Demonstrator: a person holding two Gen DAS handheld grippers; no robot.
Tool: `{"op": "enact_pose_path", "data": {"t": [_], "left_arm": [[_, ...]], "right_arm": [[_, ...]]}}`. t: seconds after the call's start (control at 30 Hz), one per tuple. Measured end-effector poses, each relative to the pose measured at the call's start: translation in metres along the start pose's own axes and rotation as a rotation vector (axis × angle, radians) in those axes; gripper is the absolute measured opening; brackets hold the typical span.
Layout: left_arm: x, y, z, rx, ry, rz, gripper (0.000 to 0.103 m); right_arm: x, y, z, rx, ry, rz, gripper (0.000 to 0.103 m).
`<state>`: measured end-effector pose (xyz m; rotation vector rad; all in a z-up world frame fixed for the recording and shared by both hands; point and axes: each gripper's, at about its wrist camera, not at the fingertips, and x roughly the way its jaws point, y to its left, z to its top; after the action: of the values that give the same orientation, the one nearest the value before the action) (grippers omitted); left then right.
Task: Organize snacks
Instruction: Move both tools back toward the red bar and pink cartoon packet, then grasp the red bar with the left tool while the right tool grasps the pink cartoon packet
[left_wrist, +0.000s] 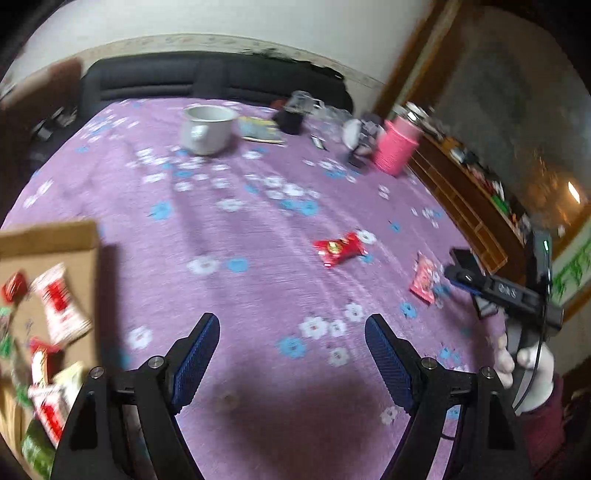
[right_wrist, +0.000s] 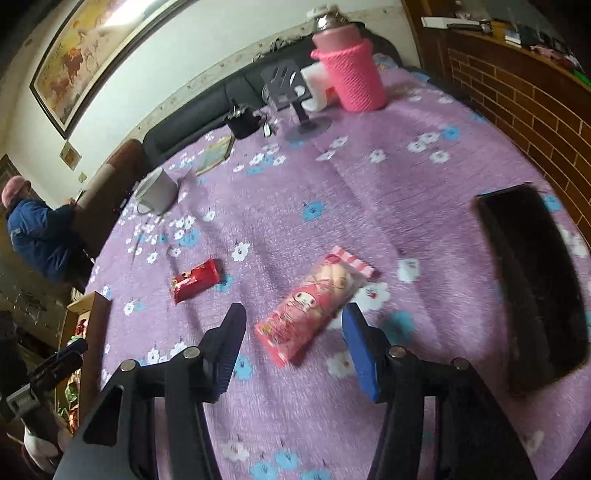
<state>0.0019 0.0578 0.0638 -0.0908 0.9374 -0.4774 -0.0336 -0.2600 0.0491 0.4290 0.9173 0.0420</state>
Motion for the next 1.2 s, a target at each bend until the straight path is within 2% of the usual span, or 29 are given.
{"op": "enact_pose_path", "data": {"t": [0.07,0.13,0.2,0.33,0.37,0.4,0.43,0.47,0.6,0.8,0.9,0.93,0.97,1.0,1.03,1.2], "left_arm": [[0.013,-0.011,0.007,0.038,0.023,0.015,0.084],[0.022,-0.019,0.014,0.075,0.019,0.011,0.084],[0.035,-0.032,0.023,0.133,0.007,0.039,0.084],[0.063,-0.048,0.034,0.24,0.017,0.092,0.084],[0.073,-0.054,0.036,0.278,0.025,0.099,0.084],[0.082,-0.059,0.038,0.309,0.03,0.103,0.084],[0.089,-0.063,0.041,0.331,0.034,0.109,0.084],[0.1,-0.069,0.044,0.363,0.043,0.113,0.084],[0.125,-0.078,0.054,0.432,0.054,0.143,0.084],[0.147,-0.081,0.063,0.465,0.084,0.099,0.084],[0.155,-0.086,0.059,0.492,0.103,0.116,0.083],[0.154,-0.087,0.057,0.492,0.103,0.128,0.071],[0.152,-0.087,0.057,0.477,0.114,0.105,0.058],[0.15,-0.087,0.058,0.458,0.125,0.095,0.028],[0.147,-0.089,0.057,0.455,0.127,0.119,0.02],[0.127,-0.082,0.043,0.4,0.112,0.117,0.019]], "right_arm": [[0.017,0.004,0.005,0.009,0.024,-0.015,0.053],[0.028,0.009,0.006,0.007,0.04,-0.028,0.053],[0.038,0.015,0.006,-0.012,0.049,-0.033,0.053],[0.044,0.024,0.004,-0.088,0.004,-0.055,0.053],[0.044,0.025,0.005,-0.098,0.001,-0.059,0.05],[0.044,0.024,0.005,-0.107,-0.001,-0.069,0.037],[0.044,0.024,0.006,-0.121,0.001,-0.08,0.029],[0.045,0.022,0.006,-0.13,0.004,-0.079,0.027],[0.044,0.015,0.01,-0.116,0.02,-0.041,0.025],[0.044,0.011,0.011,-0.103,0.025,-0.01,0.025],[0.043,0.008,0.011,-0.093,0.024,0.007,0.025],[0.043,0.008,0.011,-0.092,0.024,0.008,0.025],[0.043,0.008,0.01,-0.094,0.022,0.007,0.025],[0.043,0.009,0.01,-0.097,0.02,0.004,0.025],[0.042,0.01,0.009,-0.106,0.017,-0.003,0.025],[0.042,0.015,0.006,-0.127,0.016,-0.008,0.025]]}}
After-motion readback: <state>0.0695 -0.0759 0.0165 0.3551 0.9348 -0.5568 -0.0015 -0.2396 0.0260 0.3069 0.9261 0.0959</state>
